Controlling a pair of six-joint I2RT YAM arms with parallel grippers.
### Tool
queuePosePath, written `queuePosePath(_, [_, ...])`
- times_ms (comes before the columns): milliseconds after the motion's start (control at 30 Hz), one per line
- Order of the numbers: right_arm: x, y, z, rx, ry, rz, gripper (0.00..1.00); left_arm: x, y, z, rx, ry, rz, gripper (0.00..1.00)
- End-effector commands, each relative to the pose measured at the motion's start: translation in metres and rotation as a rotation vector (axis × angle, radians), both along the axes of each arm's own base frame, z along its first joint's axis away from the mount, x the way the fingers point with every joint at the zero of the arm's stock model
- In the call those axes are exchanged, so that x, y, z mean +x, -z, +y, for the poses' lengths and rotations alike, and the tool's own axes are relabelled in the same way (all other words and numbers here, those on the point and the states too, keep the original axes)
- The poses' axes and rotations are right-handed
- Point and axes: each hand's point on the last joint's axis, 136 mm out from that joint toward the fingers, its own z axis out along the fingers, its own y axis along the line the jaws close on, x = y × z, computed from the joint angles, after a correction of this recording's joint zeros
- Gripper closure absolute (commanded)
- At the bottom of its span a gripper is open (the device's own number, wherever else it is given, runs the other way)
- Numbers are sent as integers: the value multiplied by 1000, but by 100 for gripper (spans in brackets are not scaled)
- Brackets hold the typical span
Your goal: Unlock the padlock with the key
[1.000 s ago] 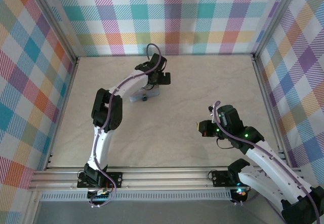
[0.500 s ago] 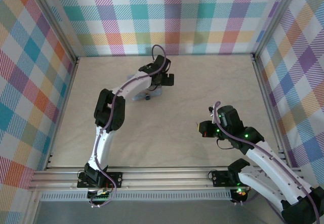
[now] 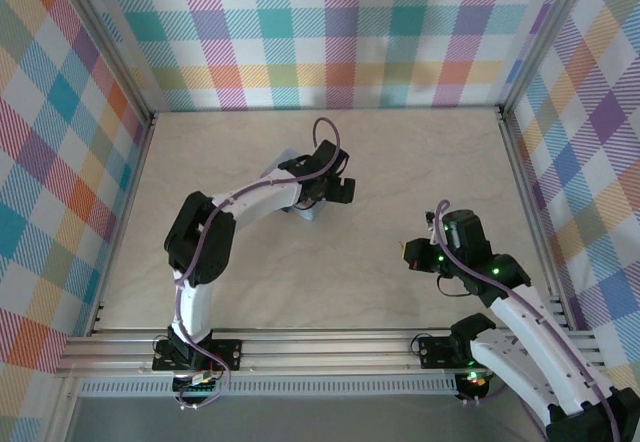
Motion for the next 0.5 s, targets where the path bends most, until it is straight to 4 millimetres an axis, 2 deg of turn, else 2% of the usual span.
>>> queuePosePath(0, [-1, -11, -8, -40, 7, -28, 100, -34, 6, -5, -13, 16, 57, 0])
queuePosePath(300, [0, -29, -18, -62, 42, -81, 100, -83, -2, -24, -46, 73, 65, 0])
queuePosePath(467, [0, -41, -21, -62, 52, -122, 100, -105, 1, -48, -81, 125, 93, 0])
